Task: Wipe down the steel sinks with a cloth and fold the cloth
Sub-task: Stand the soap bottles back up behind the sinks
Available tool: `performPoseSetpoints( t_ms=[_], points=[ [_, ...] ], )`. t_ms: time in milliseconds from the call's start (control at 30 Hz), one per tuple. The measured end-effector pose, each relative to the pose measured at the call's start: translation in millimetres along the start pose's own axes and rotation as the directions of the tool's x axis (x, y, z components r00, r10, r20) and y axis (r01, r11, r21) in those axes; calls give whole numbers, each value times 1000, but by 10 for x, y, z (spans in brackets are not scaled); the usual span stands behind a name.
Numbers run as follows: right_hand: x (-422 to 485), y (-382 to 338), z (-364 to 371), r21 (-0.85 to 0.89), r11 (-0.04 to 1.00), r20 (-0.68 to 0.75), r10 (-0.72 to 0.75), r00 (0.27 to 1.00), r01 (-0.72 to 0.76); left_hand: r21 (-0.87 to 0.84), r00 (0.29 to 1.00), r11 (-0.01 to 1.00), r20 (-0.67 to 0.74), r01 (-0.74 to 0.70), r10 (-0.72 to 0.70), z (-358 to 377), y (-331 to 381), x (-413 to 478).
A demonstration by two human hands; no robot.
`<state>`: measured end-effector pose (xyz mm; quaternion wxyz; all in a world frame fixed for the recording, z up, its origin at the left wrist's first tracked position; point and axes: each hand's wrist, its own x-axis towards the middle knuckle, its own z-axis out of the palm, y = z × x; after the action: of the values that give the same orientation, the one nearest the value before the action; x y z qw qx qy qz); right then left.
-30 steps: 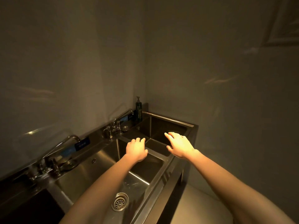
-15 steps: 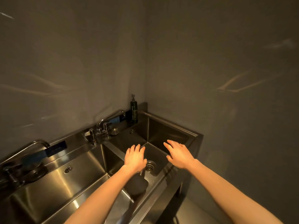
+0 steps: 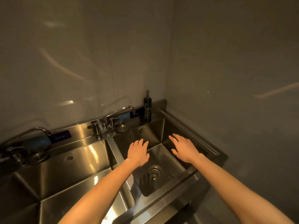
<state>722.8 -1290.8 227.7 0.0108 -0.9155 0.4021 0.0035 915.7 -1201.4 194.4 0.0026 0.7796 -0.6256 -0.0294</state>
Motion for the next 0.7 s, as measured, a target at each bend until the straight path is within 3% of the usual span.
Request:
performPoseSetpoints(
  t_ms=[200, 400, 700],
  points=[
    [791, 280, 167, -10, 996, -3, -87, 996, 87, 7, 999, 999, -3, 50, -50, 129, -154, 702],
    [1759, 567, 115, -221, 948, 53, -221, 974, 227, -50, 995, 994, -16, 100, -101, 96, -363, 1624],
    [3067, 839, 78, -67, 983, 13, -171, 985, 172, 38, 991, 991, -6, 132, -132, 182, -627, 2696]
  ],
)
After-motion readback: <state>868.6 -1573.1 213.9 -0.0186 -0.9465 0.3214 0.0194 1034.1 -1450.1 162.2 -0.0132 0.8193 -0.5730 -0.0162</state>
